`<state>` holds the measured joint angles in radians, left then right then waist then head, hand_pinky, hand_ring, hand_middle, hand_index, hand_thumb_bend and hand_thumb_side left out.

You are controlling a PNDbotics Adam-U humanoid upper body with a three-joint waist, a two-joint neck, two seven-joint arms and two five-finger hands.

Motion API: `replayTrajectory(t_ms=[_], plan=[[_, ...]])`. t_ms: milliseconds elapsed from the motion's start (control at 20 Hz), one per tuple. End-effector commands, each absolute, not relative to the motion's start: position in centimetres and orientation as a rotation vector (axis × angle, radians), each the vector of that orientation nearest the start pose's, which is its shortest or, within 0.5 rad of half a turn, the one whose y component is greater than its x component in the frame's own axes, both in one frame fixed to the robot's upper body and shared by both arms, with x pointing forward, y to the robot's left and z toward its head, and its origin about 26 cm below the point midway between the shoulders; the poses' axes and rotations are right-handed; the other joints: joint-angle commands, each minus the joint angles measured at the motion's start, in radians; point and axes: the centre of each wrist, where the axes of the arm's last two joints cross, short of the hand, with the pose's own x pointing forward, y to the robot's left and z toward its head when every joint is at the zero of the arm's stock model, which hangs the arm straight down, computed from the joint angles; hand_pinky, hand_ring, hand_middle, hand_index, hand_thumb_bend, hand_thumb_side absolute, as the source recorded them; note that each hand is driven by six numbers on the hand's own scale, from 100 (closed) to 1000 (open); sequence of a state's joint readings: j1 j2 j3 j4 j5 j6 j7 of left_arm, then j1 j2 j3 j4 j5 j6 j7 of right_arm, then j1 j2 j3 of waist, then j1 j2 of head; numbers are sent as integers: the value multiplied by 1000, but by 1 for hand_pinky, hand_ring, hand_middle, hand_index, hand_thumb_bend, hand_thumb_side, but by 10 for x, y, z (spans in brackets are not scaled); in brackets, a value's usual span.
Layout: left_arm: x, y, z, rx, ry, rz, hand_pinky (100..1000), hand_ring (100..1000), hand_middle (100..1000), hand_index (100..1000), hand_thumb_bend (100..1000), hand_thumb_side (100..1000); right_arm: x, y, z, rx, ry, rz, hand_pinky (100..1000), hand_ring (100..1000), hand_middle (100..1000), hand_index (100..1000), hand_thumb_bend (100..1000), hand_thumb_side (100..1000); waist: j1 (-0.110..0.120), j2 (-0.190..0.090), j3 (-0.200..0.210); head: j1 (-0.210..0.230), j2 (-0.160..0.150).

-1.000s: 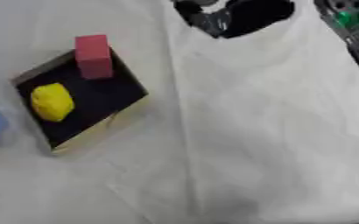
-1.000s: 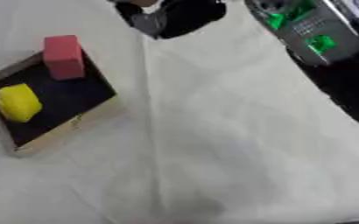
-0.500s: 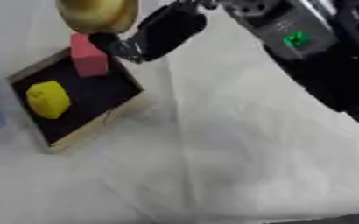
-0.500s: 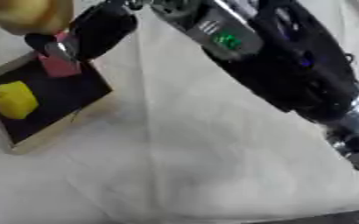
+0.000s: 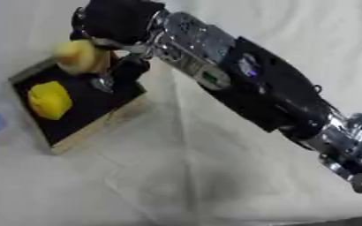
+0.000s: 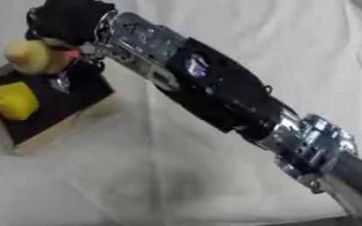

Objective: Pick up objects on the table and place them in the box.

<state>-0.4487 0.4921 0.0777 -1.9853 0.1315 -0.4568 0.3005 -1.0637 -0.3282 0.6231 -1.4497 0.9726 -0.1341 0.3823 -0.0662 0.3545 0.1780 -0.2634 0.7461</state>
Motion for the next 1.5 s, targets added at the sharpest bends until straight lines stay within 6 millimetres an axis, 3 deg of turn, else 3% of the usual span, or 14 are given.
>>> replayTrajectory(t_ms=[50, 350, 400, 450, 500, 550, 700, 800, 900, 1100, 1300, 1500], plan=[[303, 287, 273, -179, 3330, 116, 700, 684, 629, 767, 100, 353, 387, -68, 264, 1114, 2103, -2265, 818, 658, 526, 631, 116, 489, 8, -21, 0, 10, -11], [304, 287, 272, -174, 3337, 115, 698, 684, 629, 766, 100, 359, 387, -70, 251, 1063, 2130, -2349, 831, 732, 609, 731, 184, 524, 8, -19, -2, 18, -13], [304, 287, 272, -173, 3338, 115, 698, 684, 628, 766, 100, 361, 387, -69, 250, 1041, 2127, -2367, 846, 799, 704, 812, 261, 516, 9, -19, -3, 19, -12], [304, 286, 272, -172, 3339, 114, 698, 684, 628, 766, 100, 361, 386, -69, 249, 1008, 2119, -2392, 849, 807, 715, 818, 269, 514, 9, -19, -4, 19, -12], [304, 286, 272, -172, 3340, 114, 698, 684, 628, 766, 100, 363, 385, -69, 249, 976, 2109, -2417, 886, 883, 788, 883, 335, 418, 9, -18, -4, 19, -11], [304, 286, 271, -172, 3341, 114, 697, 684, 628, 766, 100, 363, 383, -69, 251, 940, 2101, -2442, 902, 906, 802, 893, 347, 383, 9, -19, -5, 19, -11], [304, 286, 271, -171, 3343, 114, 697, 684, 628, 766, 100, 360, 375, -69, 262, 877, 2091, -2474, 954, 996, 872, 946, 365, 126, 10, -20, -7, 19, -8], [304, 286, 271, -171, 3343, 115, 697, 684, 628, 766, 100, 357, 369, -69, 271, 868, 2092, -2468, 967, 1000, 908, 969, 361, 227, 11, -22, -9, 20, -8], [304, 286, 271, -171, 3344, 115, 697, 684, 628, 766, 100, 356, 364, -70, 278, 869, 2103, -2456, 980, 1000, 927, 979, 408, 271, 12, -24, -11, 20, -8], [304, 286, 271, -169, 3344, 115, 696, 684, 628, 766, 100, 355, 356, -72, 287, 880, 2137, -2419, 976, 1000, 919, 977, 414, 235, 13, -27, -13, 22, -9], [304, 286, 270, -170, 3346, 114, 696, 684, 628, 766, 100, 354, 348, -77, 298, 876, 2219, -2348, 955, 1000, 900, 971, 313, 142, 12, -30, -16, 23, -6], [303, 287, 270, -178, 3347, 109, 695, 684, 628, 766, 100, 353, 328, -93, 329, 823, 2388, -2192, 942, 971, 866, 951, 145, 100, 11, -33, -21, 34, 0]])
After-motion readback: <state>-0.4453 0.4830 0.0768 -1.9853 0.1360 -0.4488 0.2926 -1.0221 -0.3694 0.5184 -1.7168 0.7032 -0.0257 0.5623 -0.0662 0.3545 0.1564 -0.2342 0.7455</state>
